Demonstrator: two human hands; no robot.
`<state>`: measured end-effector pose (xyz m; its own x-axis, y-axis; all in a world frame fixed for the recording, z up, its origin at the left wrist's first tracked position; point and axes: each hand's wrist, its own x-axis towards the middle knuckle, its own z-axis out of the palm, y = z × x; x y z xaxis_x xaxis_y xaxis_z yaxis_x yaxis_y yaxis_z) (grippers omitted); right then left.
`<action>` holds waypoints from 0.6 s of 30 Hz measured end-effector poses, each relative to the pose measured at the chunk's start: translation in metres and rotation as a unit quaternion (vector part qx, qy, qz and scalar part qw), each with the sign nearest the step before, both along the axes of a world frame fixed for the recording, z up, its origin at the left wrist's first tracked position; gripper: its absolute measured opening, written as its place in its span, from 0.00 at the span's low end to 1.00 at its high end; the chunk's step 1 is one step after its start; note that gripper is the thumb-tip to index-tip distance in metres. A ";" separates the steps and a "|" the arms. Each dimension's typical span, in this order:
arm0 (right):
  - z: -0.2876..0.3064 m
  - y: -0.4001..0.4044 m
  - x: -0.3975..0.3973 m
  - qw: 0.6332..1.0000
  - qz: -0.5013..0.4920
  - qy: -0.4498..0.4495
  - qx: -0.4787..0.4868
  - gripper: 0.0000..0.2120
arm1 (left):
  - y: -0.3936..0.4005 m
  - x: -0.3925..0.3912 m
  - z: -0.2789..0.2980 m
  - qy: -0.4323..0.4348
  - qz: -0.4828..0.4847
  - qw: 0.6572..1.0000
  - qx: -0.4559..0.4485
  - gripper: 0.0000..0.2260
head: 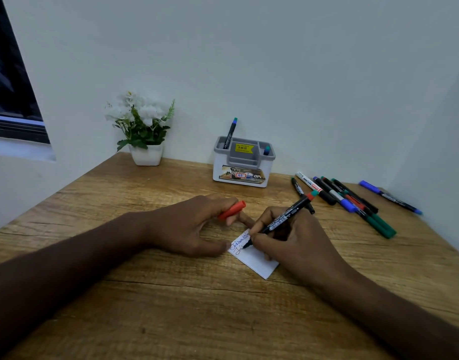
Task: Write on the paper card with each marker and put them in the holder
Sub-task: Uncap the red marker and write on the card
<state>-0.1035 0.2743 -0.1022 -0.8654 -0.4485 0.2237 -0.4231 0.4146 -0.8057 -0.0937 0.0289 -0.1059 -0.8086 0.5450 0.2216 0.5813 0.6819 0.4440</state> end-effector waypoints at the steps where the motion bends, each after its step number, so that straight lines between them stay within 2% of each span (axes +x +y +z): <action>1: 0.000 0.000 0.000 1.000 -0.001 0.000 0.000 0.04 | 0.000 0.000 0.000 0.000 0.000 1.000 -0.001 0.16; 8: -0.002 0.001 -0.003 1.000 -0.010 0.000 0.003 0.04 | 0.001 0.000 0.000 0.004 -0.005 1.000 -0.005 0.14; 13: -0.003 0.002 -0.005 1.000 -0.013 0.001 0.002 0.04 | 0.000 -0.001 -0.001 -0.005 0.007 1.000 -0.025 0.20; 18: -0.002 0.002 -0.005 0.999 -0.028 0.015 -0.003 0.06 | 0.002 0.004 0.003 -0.004 -0.003 1.000 -0.009 0.19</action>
<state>-0.1089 0.2763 -0.1045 -0.8819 -0.3975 0.2533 -0.4239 0.4337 -0.7951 -0.0902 0.0312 -0.1027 -0.8067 0.5539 0.2057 0.5822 0.6856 0.4371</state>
